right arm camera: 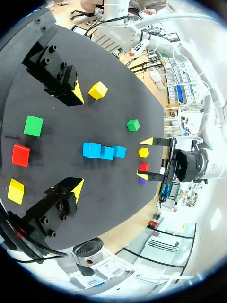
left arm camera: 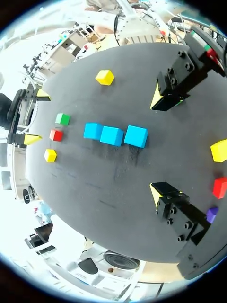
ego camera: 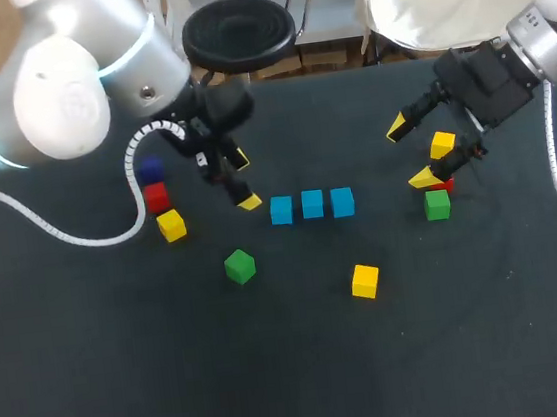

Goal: Place the blue cubes, place green cubes on the blue cubes, place the yellow cubes on the green cubes, then place the red cubes on the yellow cubes, and place purple cube on the red cubes.

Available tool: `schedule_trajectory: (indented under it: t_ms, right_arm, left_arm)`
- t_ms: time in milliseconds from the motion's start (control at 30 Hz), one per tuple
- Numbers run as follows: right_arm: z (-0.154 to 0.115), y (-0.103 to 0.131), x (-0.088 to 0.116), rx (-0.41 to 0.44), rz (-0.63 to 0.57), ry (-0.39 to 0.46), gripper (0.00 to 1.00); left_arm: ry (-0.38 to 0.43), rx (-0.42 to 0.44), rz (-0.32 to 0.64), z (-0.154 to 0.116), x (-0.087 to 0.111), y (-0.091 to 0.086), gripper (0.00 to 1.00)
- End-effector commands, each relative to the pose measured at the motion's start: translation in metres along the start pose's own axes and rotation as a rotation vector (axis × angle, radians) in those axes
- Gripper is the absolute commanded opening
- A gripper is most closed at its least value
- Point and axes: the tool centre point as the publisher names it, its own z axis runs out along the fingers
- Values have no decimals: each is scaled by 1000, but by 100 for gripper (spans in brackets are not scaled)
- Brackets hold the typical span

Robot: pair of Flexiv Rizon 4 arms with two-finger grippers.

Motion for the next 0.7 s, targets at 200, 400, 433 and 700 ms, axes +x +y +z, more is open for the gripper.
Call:
schedule_trajectory:
  t_ms: [200, 400, 433, 700]
  right_arm:
    - [0, 0, 0, 1, -1, -1, 100]
    - [0, 0, 0, 1, -1, -1, 100]
    - [0, 0, 0, 1, -1, -1, 100]
    - [0, 0, 0, 1, -1, -1, 100]
  left_arm:
    - [-14, 1, 17, -2, 1, 2, 100]
    - [-72, 28, 39, -5, 2, 2, 100]
    - [-81, 35, 38, -6, 3, 2, 100]
    - [-52, 3, 32, -8, 3, -1, 100]
